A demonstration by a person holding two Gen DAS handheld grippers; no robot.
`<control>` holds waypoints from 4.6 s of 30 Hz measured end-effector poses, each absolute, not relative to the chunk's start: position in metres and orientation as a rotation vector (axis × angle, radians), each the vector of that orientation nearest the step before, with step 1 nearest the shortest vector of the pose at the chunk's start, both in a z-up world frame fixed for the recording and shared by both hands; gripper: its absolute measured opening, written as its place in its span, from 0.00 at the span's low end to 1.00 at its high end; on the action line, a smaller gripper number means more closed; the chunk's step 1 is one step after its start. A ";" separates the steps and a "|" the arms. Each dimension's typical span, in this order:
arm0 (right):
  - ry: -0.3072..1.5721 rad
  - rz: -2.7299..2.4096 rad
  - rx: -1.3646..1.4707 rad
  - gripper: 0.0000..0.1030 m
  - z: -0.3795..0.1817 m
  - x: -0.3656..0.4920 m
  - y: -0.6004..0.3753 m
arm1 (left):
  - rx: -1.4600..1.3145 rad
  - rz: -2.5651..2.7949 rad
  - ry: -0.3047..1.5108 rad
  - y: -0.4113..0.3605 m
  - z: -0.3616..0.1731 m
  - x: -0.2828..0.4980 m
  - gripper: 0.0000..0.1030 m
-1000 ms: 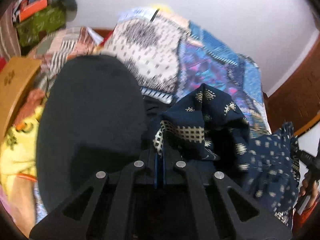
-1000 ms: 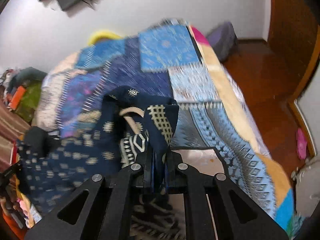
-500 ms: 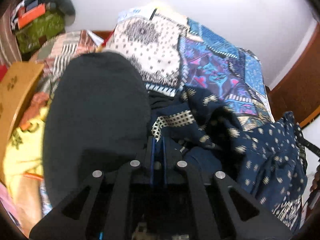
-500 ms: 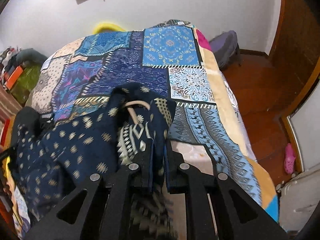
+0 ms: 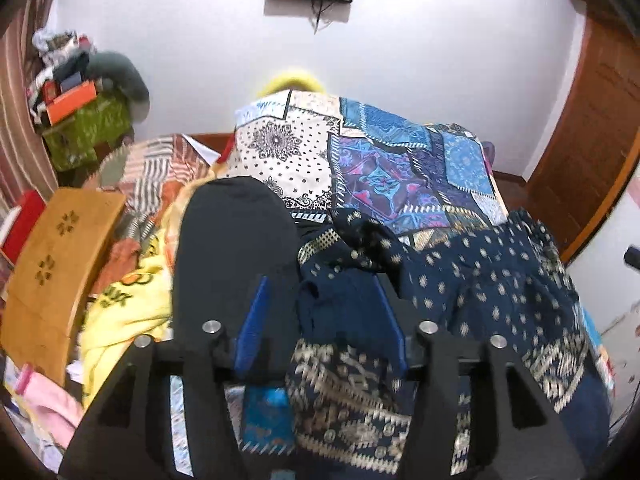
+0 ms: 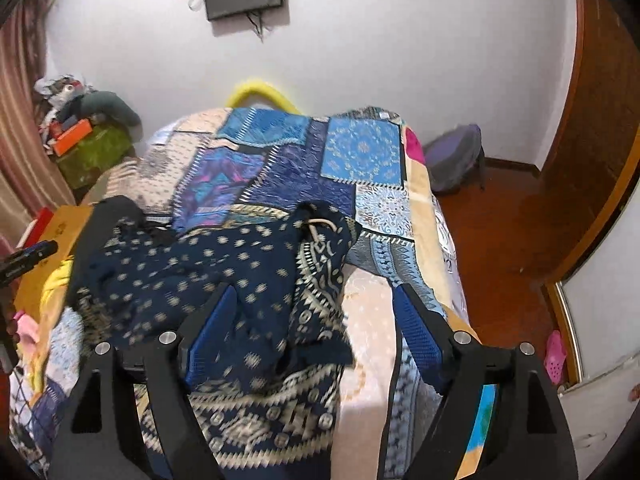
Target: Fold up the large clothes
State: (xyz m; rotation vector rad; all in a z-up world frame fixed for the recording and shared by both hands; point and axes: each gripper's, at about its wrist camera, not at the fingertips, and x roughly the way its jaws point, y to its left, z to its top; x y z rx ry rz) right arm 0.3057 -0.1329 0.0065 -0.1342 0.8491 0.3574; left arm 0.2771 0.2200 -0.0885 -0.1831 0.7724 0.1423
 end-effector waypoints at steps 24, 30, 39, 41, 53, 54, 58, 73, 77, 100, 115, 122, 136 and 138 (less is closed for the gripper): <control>1.060 0.318 -0.248 0.76 -0.068 0.190 -0.151 | -0.303 0.149 1.064 0.215 -0.176 0.133 0.71; 1.136 0.286 -0.190 0.76 -0.092 0.167 -0.163 | -0.373 0.101 1.118 0.205 -0.200 0.117 0.71; 1.205 0.350 0.089 0.77 -0.108 0.161 -0.181 | -0.689 -0.065 1.281 0.202 -0.262 0.120 0.71; 1.207 0.376 0.094 0.78 -0.110 0.160 -0.177 | -0.717 -0.054 1.267 0.202 -0.266 0.121 0.71; 1.106 0.419 0.099 0.16 -0.095 0.161 -0.159 | -0.558 -0.197 1.144 0.159 -0.219 0.130 0.13; 1.105 0.437 0.126 0.12 -0.091 0.164 -0.160 | -0.559 -0.208 1.120 0.158 -0.211 0.132 0.11; 1.071 0.468 0.139 0.10 -0.079 0.173 -0.153 | -0.545 -0.212 1.037 0.163 -0.184 0.143 0.08; 0.824 0.413 0.140 0.08 -0.007 0.283 -0.133 | -0.547 -0.118 0.701 0.220 -0.075 0.231 0.06; 0.848 0.341 0.163 0.08 -0.031 0.330 -0.136 | -0.545 -0.011 0.687 0.243 -0.084 0.275 0.06; 0.989 0.318 0.007 0.46 -0.075 0.365 -0.133 | -0.337 0.133 0.894 0.232 -0.152 0.328 0.51; 0.980 0.446 -0.180 0.53 -0.065 0.298 -0.101 | -0.249 0.039 0.936 0.192 -0.144 0.273 0.58; 1.050 0.464 -0.266 0.53 -0.094 0.290 -0.085 | -0.177 -0.062 0.995 0.149 -0.164 0.277 0.58; 1.117 0.465 -0.351 0.53 -0.126 0.306 -0.072 | -0.132 -0.054 1.035 0.126 -0.195 0.314 0.58; 1.117 0.474 -0.331 0.53 -0.122 0.310 -0.073 | -0.135 -0.052 1.021 0.129 -0.190 0.316 0.58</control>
